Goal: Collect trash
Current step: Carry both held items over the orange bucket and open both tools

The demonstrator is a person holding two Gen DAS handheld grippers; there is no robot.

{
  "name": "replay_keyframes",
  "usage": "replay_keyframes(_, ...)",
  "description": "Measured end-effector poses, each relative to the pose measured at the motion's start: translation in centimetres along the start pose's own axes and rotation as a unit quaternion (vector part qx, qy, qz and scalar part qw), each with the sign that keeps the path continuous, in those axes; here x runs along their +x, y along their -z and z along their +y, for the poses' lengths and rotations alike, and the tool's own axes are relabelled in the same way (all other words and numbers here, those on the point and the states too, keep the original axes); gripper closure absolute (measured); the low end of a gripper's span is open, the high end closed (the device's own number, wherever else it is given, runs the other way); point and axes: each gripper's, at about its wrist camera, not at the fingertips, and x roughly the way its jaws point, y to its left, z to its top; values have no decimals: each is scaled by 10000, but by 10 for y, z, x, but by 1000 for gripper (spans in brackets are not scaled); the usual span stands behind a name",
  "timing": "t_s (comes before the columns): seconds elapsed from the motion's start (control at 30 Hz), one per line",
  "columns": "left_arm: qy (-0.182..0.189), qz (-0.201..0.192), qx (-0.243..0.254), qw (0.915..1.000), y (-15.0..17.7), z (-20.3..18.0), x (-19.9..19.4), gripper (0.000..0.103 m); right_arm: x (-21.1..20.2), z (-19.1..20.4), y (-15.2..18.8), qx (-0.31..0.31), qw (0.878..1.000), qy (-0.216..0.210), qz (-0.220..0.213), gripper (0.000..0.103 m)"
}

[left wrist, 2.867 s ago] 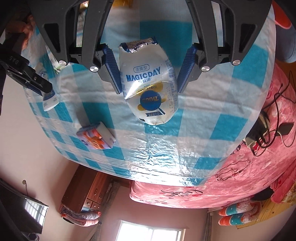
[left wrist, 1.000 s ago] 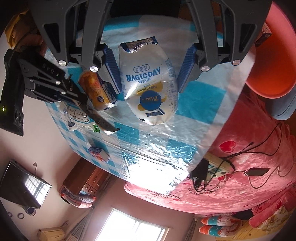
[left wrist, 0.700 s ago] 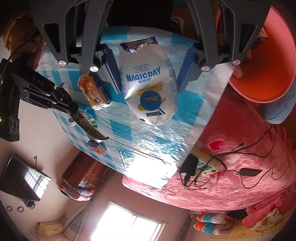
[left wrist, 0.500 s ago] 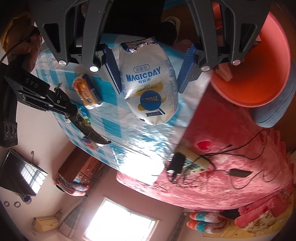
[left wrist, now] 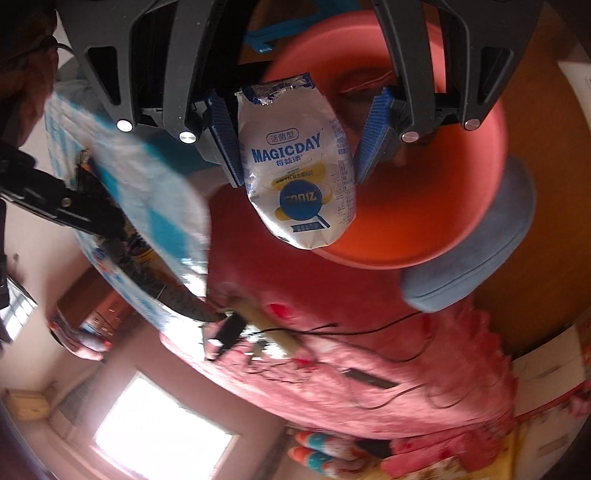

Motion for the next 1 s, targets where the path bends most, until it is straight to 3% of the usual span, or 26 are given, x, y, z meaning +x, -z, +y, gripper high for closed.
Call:
replay_keyframes(0.17,-316,92,-310,9990,4,33,6,40,35,24,-8,-93,9987,-407,298,79)
replay_keyframes(0.2,-398,163,-440,9981,5,41,9,36,40,26,-6,-66,9982,-479,356,73)
replay_keyframes(0.27,-498,287,-663,9961,6,54,14,26,51,26,-6,67,9979,-460,460,29)
replay_keyframes(0.43,-670,211,-840,9940,6,69,12,19,36,13,-3,293,9988,-280,290,15)
replay_keyframes(0.63,-749,-126,-613,9952,2,65,8,16,-2,-2,6,111,9985,478,-255,13)
replay_keyframes(1.0,-362,-782,-85,9962,-4,30,-10,12,-37,-24,30,18,9889,1140,-955,9)
